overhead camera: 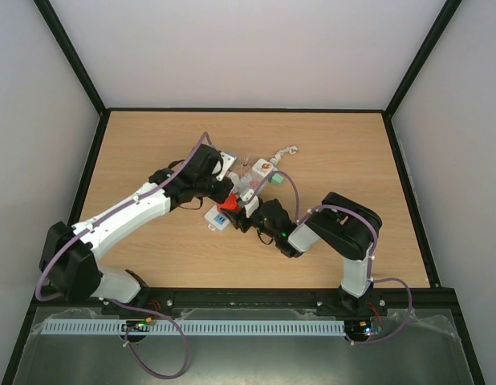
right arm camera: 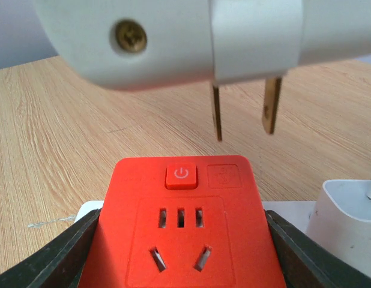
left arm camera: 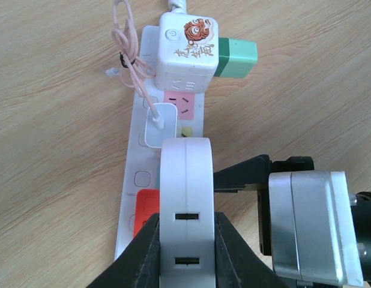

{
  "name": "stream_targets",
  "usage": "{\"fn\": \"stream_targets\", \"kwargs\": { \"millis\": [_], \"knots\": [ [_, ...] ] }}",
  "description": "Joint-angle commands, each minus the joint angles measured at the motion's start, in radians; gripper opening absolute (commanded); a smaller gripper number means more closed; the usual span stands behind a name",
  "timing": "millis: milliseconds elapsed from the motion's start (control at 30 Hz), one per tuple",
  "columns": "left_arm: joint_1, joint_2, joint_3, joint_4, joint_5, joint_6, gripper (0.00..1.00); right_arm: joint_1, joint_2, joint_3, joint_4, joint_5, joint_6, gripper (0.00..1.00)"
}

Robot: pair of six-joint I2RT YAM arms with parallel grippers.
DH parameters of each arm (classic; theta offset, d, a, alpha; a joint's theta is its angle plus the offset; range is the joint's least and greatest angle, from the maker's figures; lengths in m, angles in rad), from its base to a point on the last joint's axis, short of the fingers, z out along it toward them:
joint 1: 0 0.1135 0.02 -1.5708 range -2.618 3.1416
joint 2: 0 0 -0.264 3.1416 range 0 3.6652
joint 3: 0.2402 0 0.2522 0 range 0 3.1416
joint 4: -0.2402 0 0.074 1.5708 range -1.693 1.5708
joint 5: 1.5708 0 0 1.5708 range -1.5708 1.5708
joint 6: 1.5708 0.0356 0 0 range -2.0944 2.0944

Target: Pull the plug off the socket

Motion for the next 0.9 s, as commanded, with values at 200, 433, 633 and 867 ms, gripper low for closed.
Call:
{"fn": "stream_targets", "kwargs": {
  "millis": [200, 433, 633, 867],
  "knots": [
    [0.074, -0.086, -0.009, -0.043, 0.111, 0.048, 0.03, -0.003, -0.009, 0.005, -0.123, -0.011, -0.025, 0.75],
    [0.137, -0.126, -0.011, -0.092, 0.238, 0.128, 0.03, -0.003, -0.106, 0.029, -0.227, -0.101, -0.034, 0.92],
    [0.225, -0.146, 0.01, -0.147, 0.416, 0.229, 0.03, -0.006, -0.21, 0.049, -0.354, -0.183, -0.048, 0.99],
    [0.317, -0.195, 0.025, -0.214, 0.606, 0.396, 0.03, -0.077, -0.313, 0.145, -0.697, -0.407, -0.095, 0.98]
  ]
}}
